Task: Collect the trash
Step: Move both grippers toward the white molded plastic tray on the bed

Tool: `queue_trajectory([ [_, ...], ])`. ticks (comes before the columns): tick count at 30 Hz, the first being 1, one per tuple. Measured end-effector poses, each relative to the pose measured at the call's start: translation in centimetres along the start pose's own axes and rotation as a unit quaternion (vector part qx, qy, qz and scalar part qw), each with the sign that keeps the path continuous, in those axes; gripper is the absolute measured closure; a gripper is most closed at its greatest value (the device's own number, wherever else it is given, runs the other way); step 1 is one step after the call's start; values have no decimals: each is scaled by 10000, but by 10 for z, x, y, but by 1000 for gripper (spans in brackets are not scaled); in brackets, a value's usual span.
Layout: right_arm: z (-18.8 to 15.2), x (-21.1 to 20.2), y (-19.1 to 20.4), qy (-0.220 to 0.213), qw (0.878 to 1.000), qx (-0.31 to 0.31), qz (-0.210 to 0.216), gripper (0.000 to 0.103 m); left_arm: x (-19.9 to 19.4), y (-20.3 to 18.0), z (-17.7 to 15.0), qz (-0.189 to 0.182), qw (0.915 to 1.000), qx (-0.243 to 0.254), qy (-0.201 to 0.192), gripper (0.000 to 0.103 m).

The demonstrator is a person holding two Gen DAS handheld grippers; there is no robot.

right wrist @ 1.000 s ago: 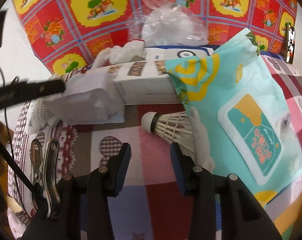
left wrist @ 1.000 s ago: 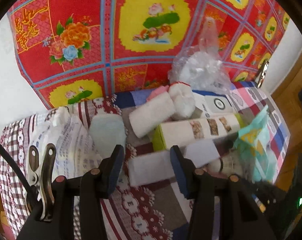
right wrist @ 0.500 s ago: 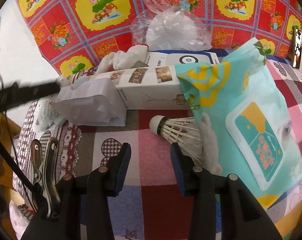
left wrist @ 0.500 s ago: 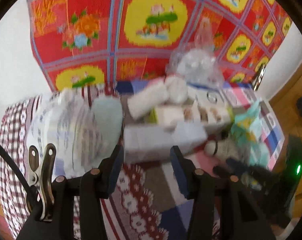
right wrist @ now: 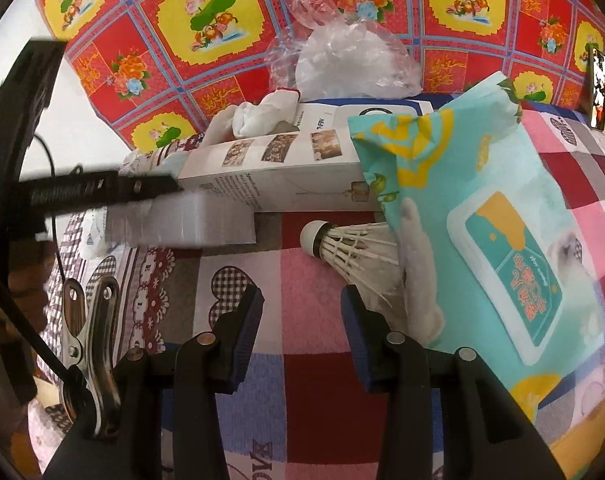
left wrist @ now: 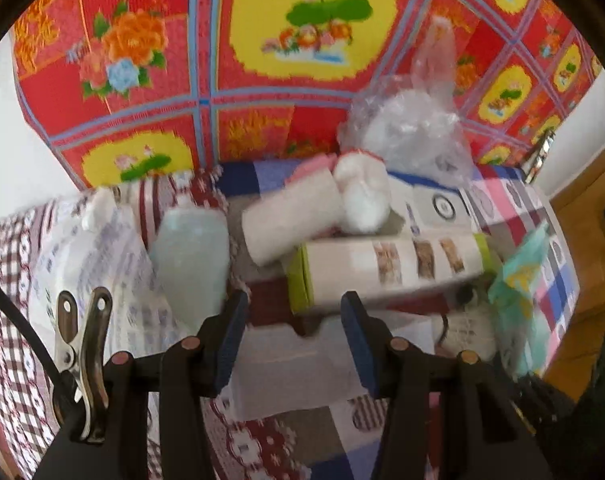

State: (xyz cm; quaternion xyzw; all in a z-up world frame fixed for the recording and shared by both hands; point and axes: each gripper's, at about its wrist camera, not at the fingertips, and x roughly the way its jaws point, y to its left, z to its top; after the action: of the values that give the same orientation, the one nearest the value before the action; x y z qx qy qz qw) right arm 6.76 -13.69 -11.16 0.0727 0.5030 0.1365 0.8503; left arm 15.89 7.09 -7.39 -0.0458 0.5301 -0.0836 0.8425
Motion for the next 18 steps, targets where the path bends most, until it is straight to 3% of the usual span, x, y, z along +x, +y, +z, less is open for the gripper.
queue_trajectory([
  [8, -3, 0, 3, 135, 9995, 130, 256, 61, -18, 1, -37, 171, 9998, 83, -2, 52],
  [18, -2, 19, 26, 407, 9967, 240, 660, 61, -14, 31, -62, 508, 9980, -328, 201, 52],
])
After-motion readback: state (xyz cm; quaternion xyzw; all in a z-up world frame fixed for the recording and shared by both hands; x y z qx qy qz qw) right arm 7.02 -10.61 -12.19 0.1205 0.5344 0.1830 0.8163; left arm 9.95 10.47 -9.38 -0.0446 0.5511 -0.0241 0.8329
